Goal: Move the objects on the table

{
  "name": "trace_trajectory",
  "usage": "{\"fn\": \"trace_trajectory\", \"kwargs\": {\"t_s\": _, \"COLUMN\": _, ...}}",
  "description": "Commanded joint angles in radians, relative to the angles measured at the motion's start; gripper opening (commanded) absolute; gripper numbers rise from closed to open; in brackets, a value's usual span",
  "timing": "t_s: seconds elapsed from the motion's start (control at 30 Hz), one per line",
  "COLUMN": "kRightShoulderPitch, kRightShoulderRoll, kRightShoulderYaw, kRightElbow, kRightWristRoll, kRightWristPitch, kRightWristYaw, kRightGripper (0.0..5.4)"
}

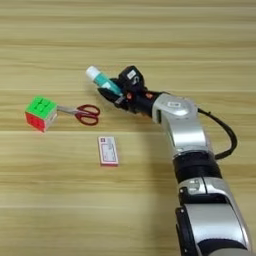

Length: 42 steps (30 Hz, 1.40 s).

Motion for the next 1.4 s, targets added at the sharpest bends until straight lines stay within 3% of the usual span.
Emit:
{"fn": "trace_trajectory", "kwargs": {"t_s": 0.03, "kRightShoulderPitch": -0.043, "kRightShoulderRoll": -0.011, "kRightShoulderYaw": 0.004, "kRightElbow": -0.135, "kRightWristRoll": 0.034, "kRightWristPitch": 0.015, "kRightWristYaw": -0.002, "kRightGripper": 1.66}}
{"fn": "trace_trajectory", "kwargs": {"t_s": 0.37, "kRightShoulderPitch": -0.003, "kRightShoulderRoll": 0.005, "kRightShoulderYaw": 0.067, "kRightElbow": -0.257, "kRightWristRoll": 0.056, "kRightWristPitch": 0.010, "kRightWristYaw": 0.074, "kRightGripper": 1.66}}
{"fn": "trace_trajectory", "kwargs": {"t_s": 0.47, "kRightShoulderPitch": 0.008, "kRightShoulderRoll": 0.002, "kRightShoulderYaw": 0.100, "kRightElbow": -0.268, "kRightWristRoll": 0.048, "kRightWristPitch": -0.022, "kRightWristYaw": 0.113, "kRightGripper": 1.66}}
{"fn": "trace_trajectory", "kwargs": {"t_s": 0.93, "kRightShoulderPitch": -0.020, "kRightShoulderRoll": 0.036, "kRightShoulderYaw": 0.202, "kRightElbow": -0.162, "kRightWristRoll": 0.035, "kRightWristPitch": -0.103, "kRightWristYaw": 0.226, "kRightGripper": 1.66}}
{"fn": "trace_trajectory", "kwargs": {"t_s": 1.4, "kRightShoulderPitch": -0.028, "kRightShoulderRoll": 0.073, "kRightShoulderYaw": 0.310, "kRightElbow": -0.058, "kRightWristRoll": -0.024, "kRightWristPitch": -0.167, "kRightWristYaw": 0.313, "kRightGripper": 1.66}}
